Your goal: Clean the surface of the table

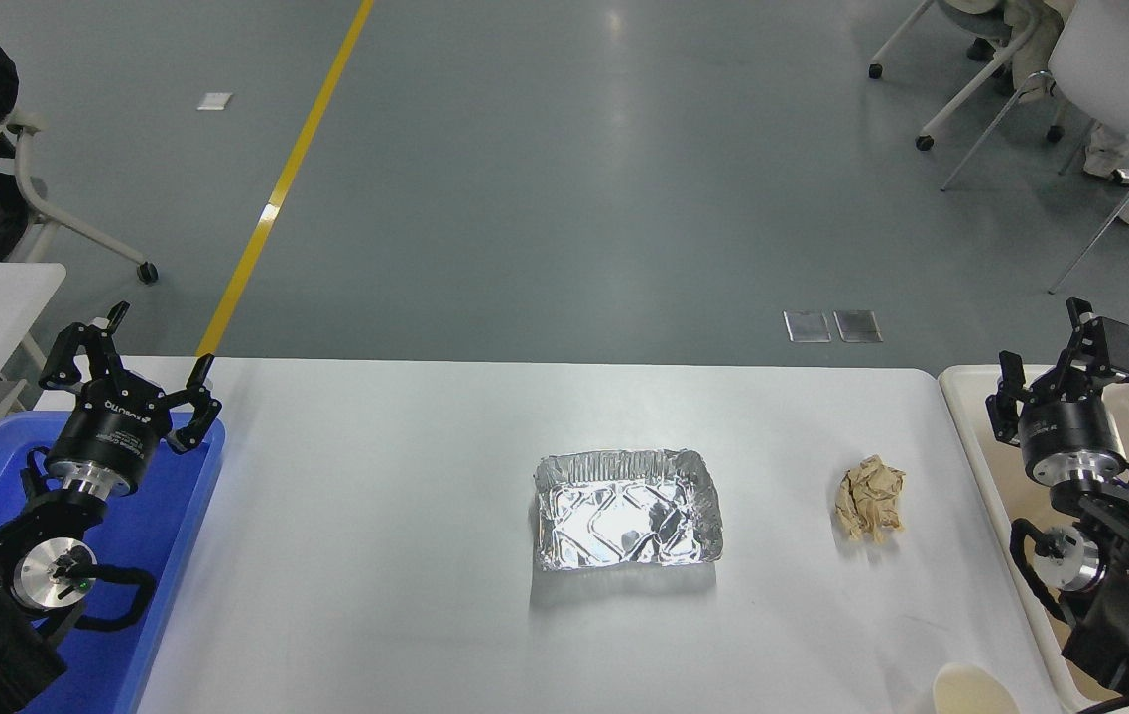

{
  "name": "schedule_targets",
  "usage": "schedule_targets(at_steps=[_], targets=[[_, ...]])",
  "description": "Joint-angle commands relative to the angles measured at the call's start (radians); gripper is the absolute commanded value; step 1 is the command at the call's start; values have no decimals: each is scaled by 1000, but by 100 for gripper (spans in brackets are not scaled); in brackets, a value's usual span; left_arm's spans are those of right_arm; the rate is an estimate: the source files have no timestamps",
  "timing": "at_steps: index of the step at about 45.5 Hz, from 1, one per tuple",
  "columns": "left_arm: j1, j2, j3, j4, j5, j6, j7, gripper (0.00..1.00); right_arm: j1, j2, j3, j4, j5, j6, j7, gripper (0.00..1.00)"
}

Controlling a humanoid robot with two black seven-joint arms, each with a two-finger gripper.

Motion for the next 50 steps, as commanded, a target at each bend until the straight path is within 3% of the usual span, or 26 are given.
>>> schedule_targets(at_steps=[1, 50], targets=[[0, 0, 0, 1, 0, 0, 0, 100, -2, -5, 0, -2, -1, -2, 0, 99], [0, 0, 0, 0, 0, 0, 0, 100, 45, -57, 0, -28, 0, -3, -8, 99]])
